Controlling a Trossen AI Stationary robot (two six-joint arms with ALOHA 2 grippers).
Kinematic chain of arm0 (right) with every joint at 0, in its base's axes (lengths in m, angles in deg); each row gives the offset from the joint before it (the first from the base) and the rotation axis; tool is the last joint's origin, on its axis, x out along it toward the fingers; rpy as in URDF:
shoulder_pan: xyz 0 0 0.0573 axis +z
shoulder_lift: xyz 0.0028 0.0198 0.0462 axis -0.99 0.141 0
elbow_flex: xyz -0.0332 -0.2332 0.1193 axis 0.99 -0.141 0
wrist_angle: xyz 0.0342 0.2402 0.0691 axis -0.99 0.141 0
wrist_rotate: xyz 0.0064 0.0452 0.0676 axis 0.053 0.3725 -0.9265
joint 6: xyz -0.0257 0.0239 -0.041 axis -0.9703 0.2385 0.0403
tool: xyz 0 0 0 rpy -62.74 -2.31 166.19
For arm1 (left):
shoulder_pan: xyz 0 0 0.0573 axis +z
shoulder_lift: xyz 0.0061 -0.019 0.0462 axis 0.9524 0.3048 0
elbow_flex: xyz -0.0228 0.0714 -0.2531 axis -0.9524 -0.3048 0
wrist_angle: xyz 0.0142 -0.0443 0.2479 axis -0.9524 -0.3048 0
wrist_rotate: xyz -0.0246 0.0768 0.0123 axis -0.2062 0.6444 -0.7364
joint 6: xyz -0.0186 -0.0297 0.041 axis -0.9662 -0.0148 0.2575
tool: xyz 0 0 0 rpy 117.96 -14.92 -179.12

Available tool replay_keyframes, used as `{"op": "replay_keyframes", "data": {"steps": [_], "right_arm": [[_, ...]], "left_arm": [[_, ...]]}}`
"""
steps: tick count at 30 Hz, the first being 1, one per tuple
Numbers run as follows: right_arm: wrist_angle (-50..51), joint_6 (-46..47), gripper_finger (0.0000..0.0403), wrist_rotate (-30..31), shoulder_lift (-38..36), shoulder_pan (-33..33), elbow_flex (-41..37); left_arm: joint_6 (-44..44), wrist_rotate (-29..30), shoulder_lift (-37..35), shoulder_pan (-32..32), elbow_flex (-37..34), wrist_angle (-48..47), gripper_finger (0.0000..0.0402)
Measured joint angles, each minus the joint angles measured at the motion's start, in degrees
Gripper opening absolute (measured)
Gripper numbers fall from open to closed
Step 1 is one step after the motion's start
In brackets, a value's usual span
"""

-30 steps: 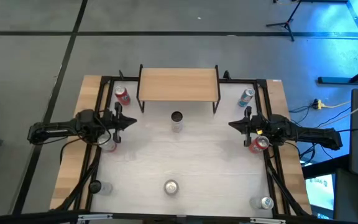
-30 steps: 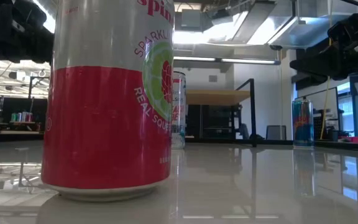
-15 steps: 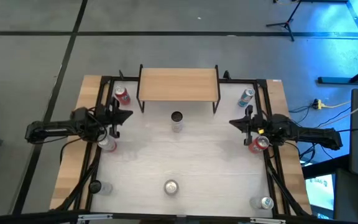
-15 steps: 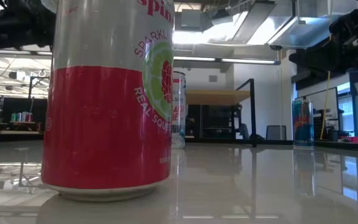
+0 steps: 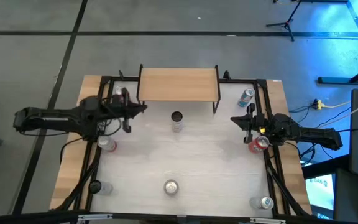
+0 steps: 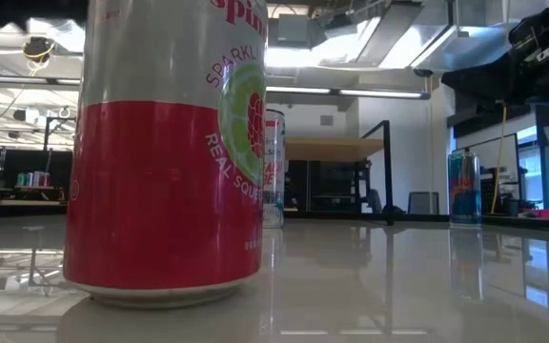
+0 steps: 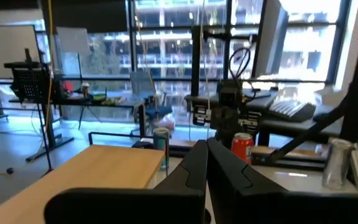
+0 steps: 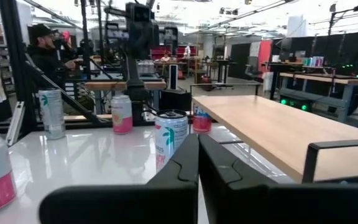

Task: Place canned beverage on shelf
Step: Put the top white-pink soda can on the shelf

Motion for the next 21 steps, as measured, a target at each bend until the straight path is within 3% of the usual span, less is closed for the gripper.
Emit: {"op": "replay_keyframes", "data": {"steps": [12, 17, 21], "right_arm": [[0.3, 0.6, 0.0003, 0.0, 0.0, 0.0, 0.0], [0.2, 0.6, 0.0003, 0.0, 0.0, 0.0, 0.0], [-0.4, 0.6, 0.0003, 0.1, 0.0, 0.0, 0.0]], "left_arm": [[6.8, -5.1, 24.5, -1.0, 21.1, -1.2, 0.0], [9.4, 1.2, 30.0, -1.1, 24.4, 2.4, 0.0], [8.7, 1.6, 32.5, -1.1, 26.1, 0.9, 0.0026]]}}
